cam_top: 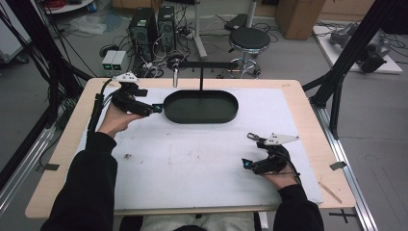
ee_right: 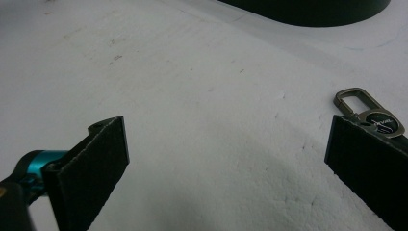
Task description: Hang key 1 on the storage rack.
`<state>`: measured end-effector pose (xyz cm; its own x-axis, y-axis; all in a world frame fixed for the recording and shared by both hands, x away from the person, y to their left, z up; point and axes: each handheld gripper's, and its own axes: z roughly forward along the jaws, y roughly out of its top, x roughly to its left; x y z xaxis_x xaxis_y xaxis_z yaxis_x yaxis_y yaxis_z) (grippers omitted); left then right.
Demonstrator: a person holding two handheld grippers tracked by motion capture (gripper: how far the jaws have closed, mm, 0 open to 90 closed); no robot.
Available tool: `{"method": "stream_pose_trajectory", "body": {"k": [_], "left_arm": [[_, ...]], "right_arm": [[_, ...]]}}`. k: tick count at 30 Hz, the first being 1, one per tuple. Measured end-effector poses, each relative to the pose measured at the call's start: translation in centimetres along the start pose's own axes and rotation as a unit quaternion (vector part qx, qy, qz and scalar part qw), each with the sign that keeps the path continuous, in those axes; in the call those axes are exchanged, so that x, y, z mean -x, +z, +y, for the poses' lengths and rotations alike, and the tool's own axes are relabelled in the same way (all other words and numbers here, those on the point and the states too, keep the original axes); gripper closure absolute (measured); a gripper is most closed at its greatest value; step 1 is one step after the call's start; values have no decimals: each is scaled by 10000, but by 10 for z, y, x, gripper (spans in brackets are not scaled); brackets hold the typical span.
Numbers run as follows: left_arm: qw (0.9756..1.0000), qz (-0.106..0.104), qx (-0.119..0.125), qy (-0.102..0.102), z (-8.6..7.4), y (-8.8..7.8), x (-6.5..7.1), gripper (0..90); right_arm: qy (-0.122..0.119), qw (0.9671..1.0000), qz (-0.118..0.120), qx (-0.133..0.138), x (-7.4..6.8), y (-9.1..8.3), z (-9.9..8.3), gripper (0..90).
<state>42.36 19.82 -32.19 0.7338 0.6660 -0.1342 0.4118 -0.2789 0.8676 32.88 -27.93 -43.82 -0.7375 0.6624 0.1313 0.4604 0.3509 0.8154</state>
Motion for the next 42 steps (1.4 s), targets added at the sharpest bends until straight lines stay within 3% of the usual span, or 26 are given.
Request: {"method": "stream_pose_trajectory", "body": {"k": [4,14,17,26,32,35,42], "left_arm": [[9997,31,179,-157,-13,-7,-1,17],[9995,234,94,-200,-39,-24,-2,17],[9993,274,178,-161,-49,-31,0,17],[9992,378,-119,-100,-77,-45,5,17],[9988,465,-163,-68,-94,-50,8,17],[9986,487,-141,-148,-102,-53,8,17],[9986,492,-98,-145,-110,-64,11,17]], "right_arm": [[9,10000,7,-15,0,0,0,8],[-12,10000,-6,-30,-1,1,0,8],[-11,10000,-6,-34,-1,1,0,8],[-5,10000,-5,-52,-2,2,0,8],[-17,10000,-20,-76,-3,2,0,8],[-23,10000,-24,-73,-3,2,0,8],[-35,9999,-40,-101,-3,3,0,8]]}}
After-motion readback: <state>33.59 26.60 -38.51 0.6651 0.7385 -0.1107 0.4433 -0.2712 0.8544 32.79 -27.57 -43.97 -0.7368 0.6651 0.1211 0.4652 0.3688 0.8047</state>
